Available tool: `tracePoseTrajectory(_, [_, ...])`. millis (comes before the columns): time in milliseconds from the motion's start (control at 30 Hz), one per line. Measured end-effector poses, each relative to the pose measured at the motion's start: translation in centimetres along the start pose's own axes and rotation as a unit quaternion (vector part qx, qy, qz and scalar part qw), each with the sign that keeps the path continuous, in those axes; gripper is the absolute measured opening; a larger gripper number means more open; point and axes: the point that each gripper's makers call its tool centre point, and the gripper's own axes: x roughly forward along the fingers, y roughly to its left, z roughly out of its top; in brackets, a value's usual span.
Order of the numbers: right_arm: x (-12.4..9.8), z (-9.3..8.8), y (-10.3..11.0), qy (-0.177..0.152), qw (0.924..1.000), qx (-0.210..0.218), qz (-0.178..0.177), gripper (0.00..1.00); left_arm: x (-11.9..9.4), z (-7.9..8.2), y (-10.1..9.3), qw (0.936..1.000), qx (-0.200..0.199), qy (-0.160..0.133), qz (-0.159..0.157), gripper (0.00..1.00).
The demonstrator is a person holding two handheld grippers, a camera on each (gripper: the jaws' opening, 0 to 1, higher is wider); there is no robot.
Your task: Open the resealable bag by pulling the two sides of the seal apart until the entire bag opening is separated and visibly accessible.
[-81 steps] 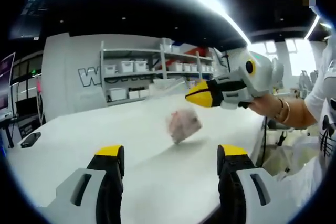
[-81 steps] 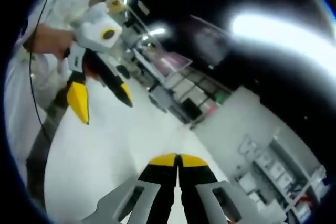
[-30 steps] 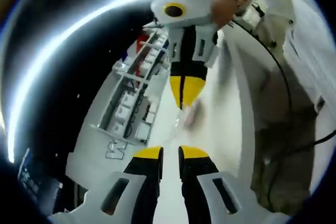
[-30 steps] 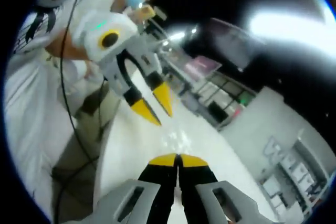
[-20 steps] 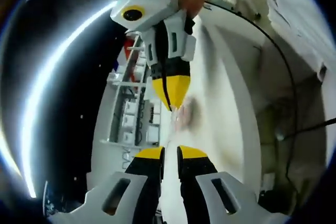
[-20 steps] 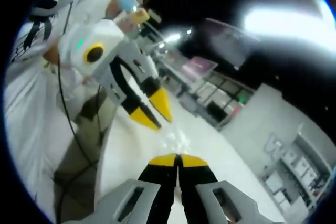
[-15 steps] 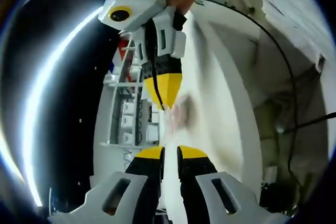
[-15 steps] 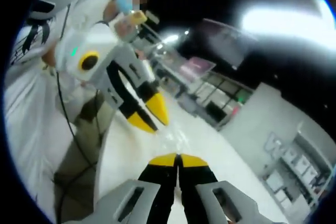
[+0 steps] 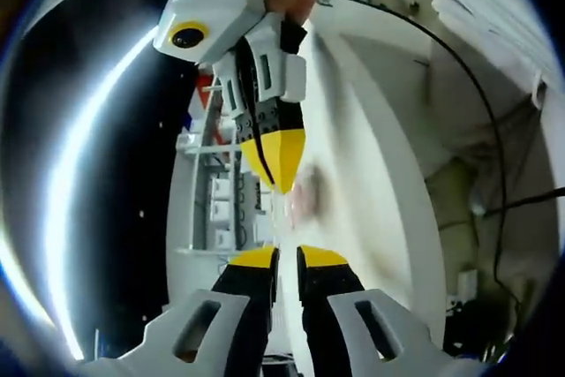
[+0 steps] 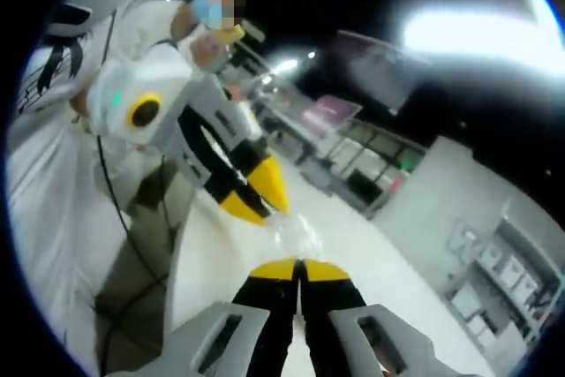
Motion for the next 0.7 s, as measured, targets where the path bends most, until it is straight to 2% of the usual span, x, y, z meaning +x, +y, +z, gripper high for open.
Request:
tracePoseTrajectory(67, [0.0, 0.0, 0.0, 0.0, 1.0, 0.001, 0.0, 0.0, 0.0, 0.1, 0.1, 1.0, 0.004, -0.001, 0.002, 0.02])
tracePoseTrajectory(433, [-0.7, 0.3, 0.8, 0.002, 0.9996, 0.027, 0.002, 0.02, -0.1, -0.3, 0.5, 0.9999, -0.004, 0.005, 0.015, 0.01])
tracePoseTrajectory(600, [-1.5, 3.6, 0.2, -0.058, 0.9927, 0.105, -0.009, 0.03, -0.2, -0.2, 0.6, 0.9996, 0.003, 0.011, 0.024, 0.01])
tracePoseTrajectory(700, [-1.2, 5.1, 0.5, -0.076, 0.9846, 0.157, 0.013, 0.04, -0.3, -0.1, 0.9, 0.9995, 0.01, 0.013, 0.028, 0.01])
